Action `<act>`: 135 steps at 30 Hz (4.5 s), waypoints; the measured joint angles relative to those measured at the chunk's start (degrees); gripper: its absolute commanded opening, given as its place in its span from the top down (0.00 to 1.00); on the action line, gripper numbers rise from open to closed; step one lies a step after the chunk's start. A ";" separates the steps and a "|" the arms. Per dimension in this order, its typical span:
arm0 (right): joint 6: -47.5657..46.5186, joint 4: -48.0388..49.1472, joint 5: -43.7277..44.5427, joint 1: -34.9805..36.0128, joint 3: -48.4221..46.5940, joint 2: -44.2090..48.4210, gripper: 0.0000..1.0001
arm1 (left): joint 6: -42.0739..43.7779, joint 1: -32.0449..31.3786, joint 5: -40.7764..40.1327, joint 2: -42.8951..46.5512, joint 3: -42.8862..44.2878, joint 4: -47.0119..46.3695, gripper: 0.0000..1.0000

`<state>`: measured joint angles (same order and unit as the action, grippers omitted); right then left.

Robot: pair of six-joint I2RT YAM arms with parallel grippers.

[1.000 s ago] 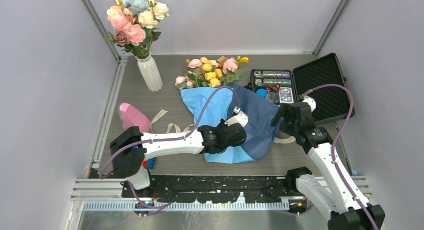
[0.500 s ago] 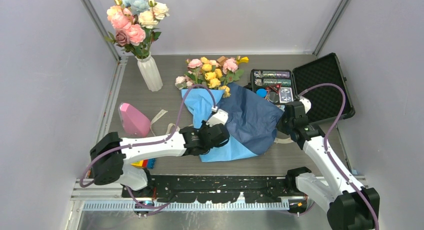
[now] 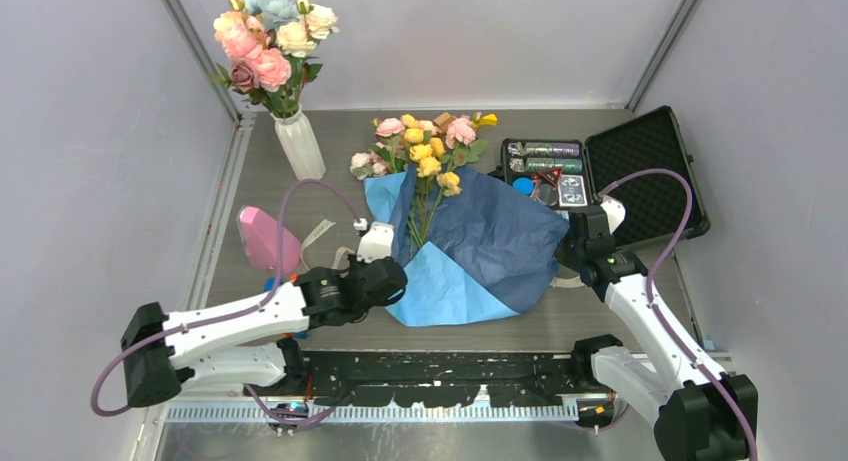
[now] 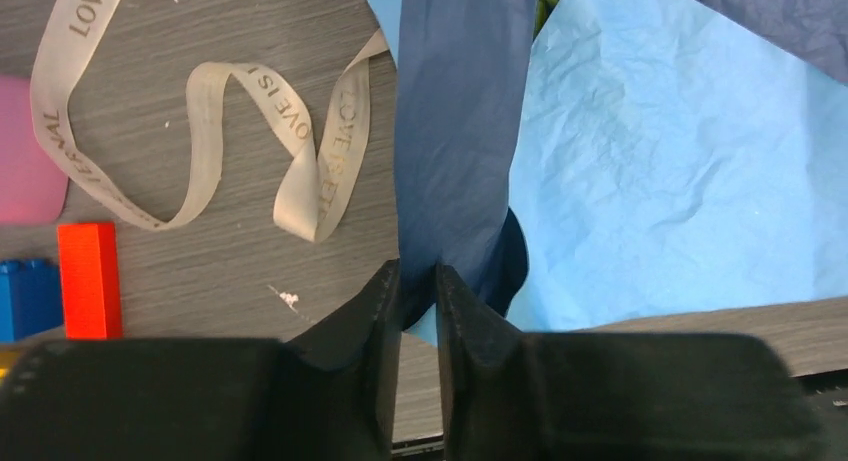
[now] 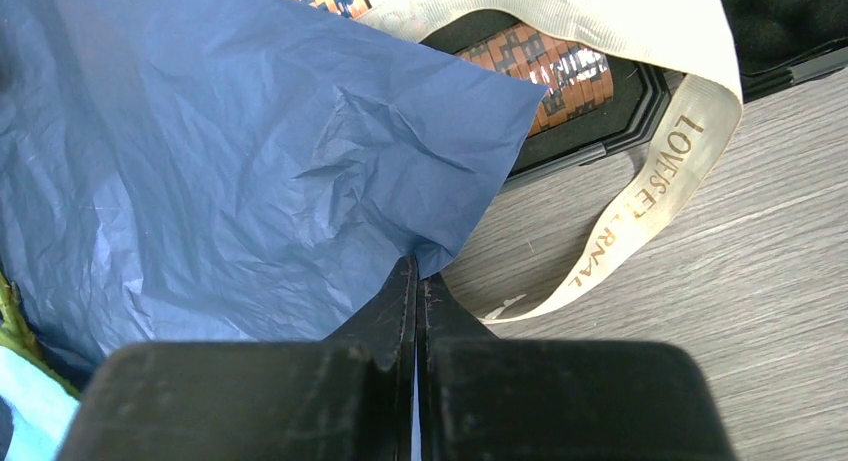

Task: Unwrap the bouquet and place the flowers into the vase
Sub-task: Unfold the wrapping paper at the center of the board.

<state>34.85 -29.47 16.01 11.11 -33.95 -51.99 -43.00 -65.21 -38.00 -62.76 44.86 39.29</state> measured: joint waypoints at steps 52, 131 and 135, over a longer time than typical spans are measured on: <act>1.79 2.86 -1.97 0.00 2.10 2.97 1.00 | 29.92 16.22 14.45 -39.78 43.30 -3.65 0.89; 0.07 -0.20 -7.28 0.00 -4.28 10.12 0.22 | 16.50 51.08 34.05 10.01 16.15 11.08 0.23; -0.17 3.02 -16.48 0.02 -4.39 5.42 0.27 | 15.47 50.01 38.69 8.33 15.13 9.05 0.26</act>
<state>34.68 -26.46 -0.47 11.14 -38.35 -46.57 -27.53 -15.20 0.69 -54.43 59.99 48.34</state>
